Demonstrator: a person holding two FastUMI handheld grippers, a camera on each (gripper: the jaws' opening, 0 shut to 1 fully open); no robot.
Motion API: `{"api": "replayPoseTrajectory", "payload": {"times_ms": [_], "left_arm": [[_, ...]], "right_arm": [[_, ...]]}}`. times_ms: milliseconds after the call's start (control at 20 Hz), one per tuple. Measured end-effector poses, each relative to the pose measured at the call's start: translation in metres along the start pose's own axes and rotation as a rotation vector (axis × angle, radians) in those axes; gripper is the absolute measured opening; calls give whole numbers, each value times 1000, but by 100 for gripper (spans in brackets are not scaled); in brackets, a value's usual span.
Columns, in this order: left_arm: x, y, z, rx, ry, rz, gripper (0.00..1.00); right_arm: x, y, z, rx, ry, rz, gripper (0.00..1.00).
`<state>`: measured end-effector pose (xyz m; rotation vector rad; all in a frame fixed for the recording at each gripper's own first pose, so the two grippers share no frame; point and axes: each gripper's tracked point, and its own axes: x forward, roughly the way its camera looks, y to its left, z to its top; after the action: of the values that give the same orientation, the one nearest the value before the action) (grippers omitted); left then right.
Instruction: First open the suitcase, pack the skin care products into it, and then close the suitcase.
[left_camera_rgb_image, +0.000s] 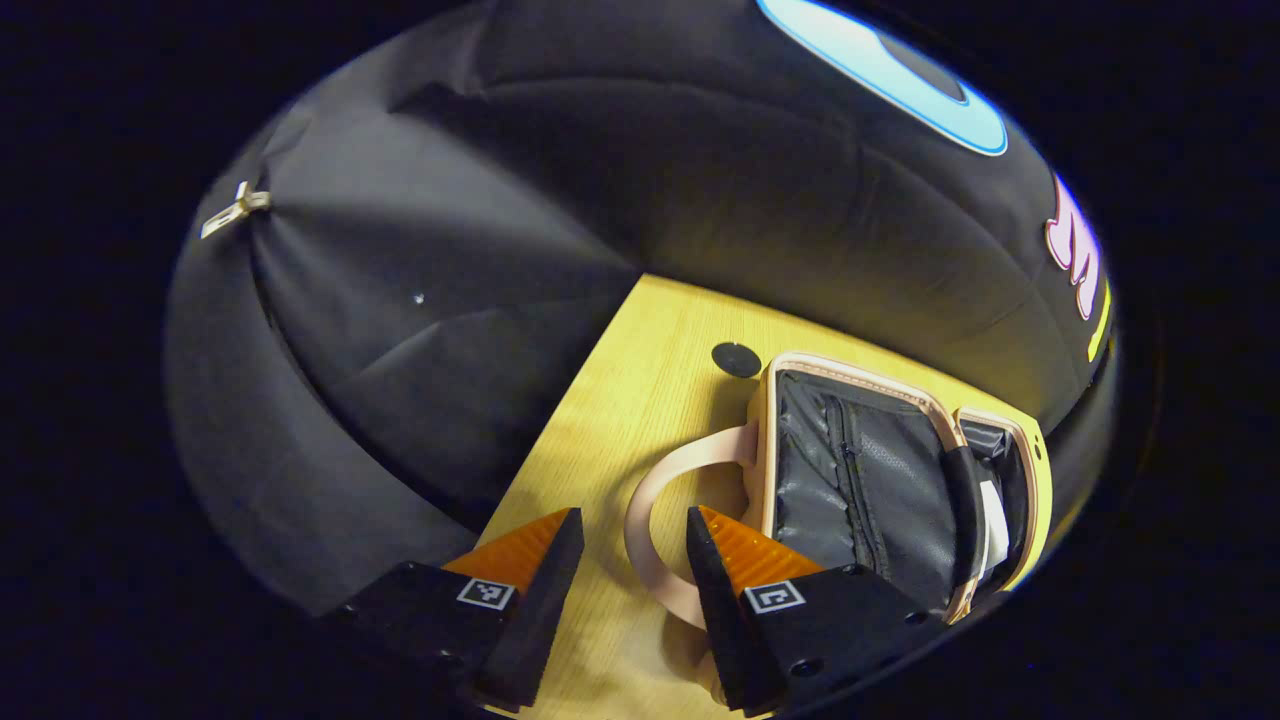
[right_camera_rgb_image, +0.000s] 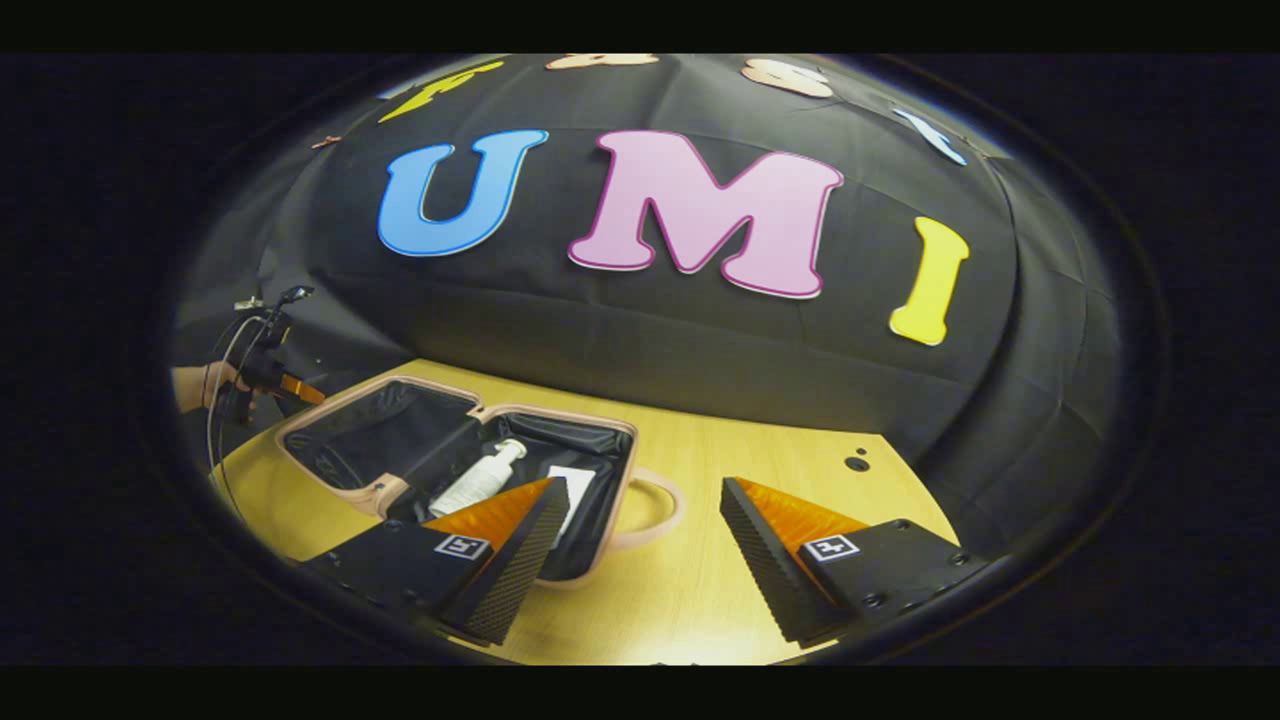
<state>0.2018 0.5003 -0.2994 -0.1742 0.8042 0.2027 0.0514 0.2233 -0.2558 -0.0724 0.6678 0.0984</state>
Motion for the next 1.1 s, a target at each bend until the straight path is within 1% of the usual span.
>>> {"api": "replayPoseTrajectory", "payload": {"times_ms": [50, 150, 200, 250, 300, 350, 450, 500, 550, 600, 650, 700, 750, 800, 850, 950, 1100], "left_arm": [[5, 0, -2, -3, 34, -10, 65], [16, 4, -8, 6, 95, 9, 63], [20, 5, -11, 18, 113, 18, 62], [24, 2, -15, 33, 138, 12, 60], [26, 3, -20, 48, 164, 22, 67], [30, 2, -27, 62, 199, 23, 58], [34, -4, -25, 51, 200, 0, 56], [34, -4, -28, 45, 212, -4, 43], [37, -5, -30, 36, 224, -9, 42], [34, -5, -30, 30, 230, -16, 42], [33, -2, -28, 26, 220, -14, 38], [36, -2, -28, 0, 210, -15, 37], [32, -3, -26, -39, 195, -14, 29], [30, -4, -22, -80, 173, -16, 27], [24, -4, -17, -91, 151, -19, 22], [9, -7, -1, -44, 97, -9, 18], [-30, -20, 34, 48, 15, 11, 14]], "right_arm": [[-3, -1, -10, 12, 19, -7, 97], [-8, 0, -23, 53, 46, -6, 97], [-9, 0, -26, 72, 52, -5, 98], [-11, -5, -27, 74, 49, -13, 97], [-12, -12, -27, 66, 43, -27, 97], [-14, -17, -26, 58, 34, -40, 97], [-20, -24, -22, 56, 19, -49, 97], [-22, -28, -21, 55, 17, -55, 97], [-24, -32, -23, 55, 20, -61, 92], [-26, -35, -25, 57, 22, -67, 97], [-28, -38, -26, 64, 24, -71, 97], [-29, -41, -27, 73, 25, -76, 97], [-29, -44, -30, 81, 31, -78, 97], [-31, -46, -31, 87, 35, -77, 97], [-29, -47, -32, 87, 36, -76, 97], [-32, -52, -30, 74, 27, -72, 97], [-33, -55, -29, 60, 19, -64, 97]]}}
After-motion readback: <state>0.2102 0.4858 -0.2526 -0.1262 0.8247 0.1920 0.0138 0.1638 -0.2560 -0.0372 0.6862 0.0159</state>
